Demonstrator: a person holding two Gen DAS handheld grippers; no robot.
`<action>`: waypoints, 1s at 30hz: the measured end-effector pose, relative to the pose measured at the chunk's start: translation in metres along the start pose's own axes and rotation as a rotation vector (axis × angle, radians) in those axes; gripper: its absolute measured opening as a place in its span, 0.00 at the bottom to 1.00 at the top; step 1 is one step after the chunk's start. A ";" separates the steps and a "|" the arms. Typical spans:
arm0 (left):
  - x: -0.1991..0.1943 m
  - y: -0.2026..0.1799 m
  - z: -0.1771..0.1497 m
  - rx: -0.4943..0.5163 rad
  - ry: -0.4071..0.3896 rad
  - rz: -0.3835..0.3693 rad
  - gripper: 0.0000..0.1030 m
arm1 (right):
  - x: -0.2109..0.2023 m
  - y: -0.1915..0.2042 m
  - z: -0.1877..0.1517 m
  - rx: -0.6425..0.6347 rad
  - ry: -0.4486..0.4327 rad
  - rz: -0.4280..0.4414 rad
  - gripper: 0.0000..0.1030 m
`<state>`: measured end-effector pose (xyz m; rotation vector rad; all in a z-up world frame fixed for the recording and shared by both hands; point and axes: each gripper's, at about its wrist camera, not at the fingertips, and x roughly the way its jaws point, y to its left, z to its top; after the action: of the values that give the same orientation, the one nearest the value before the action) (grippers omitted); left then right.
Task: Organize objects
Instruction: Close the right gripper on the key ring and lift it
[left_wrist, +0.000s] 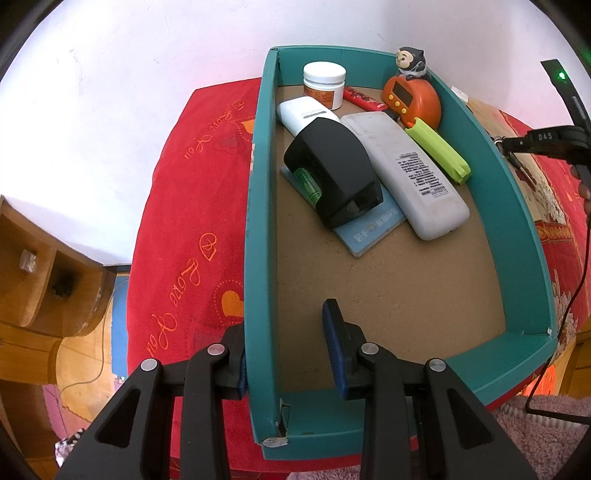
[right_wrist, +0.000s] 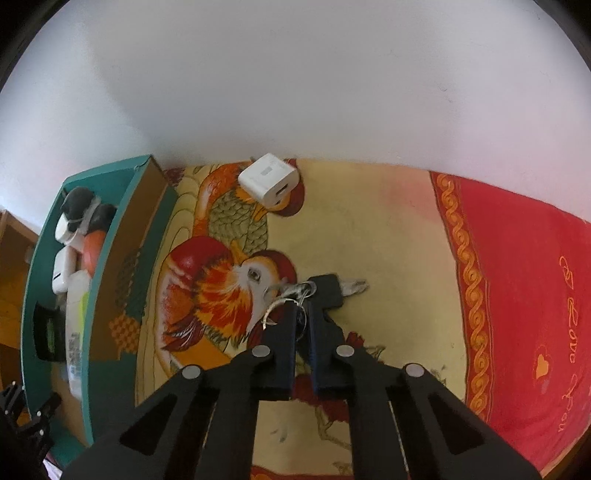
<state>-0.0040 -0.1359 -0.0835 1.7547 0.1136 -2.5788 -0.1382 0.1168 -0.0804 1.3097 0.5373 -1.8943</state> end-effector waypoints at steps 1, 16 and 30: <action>0.000 0.000 0.000 -0.001 0.000 -0.001 0.32 | -0.001 -0.001 -0.003 0.002 0.005 0.019 0.04; -0.002 0.000 -0.002 0.009 -0.003 0.010 0.32 | -0.013 -0.017 -0.011 -0.018 -0.008 0.018 0.34; -0.001 0.003 -0.002 0.002 -0.001 0.005 0.32 | -0.003 -0.037 -0.017 0.016 -0.014 0.011 0.24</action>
<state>-0.0014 -0.1386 -0.0835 1.7515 0.1065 -2.5777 -0.1566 0.1529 -0.0865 1.3064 0.5076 -1.9013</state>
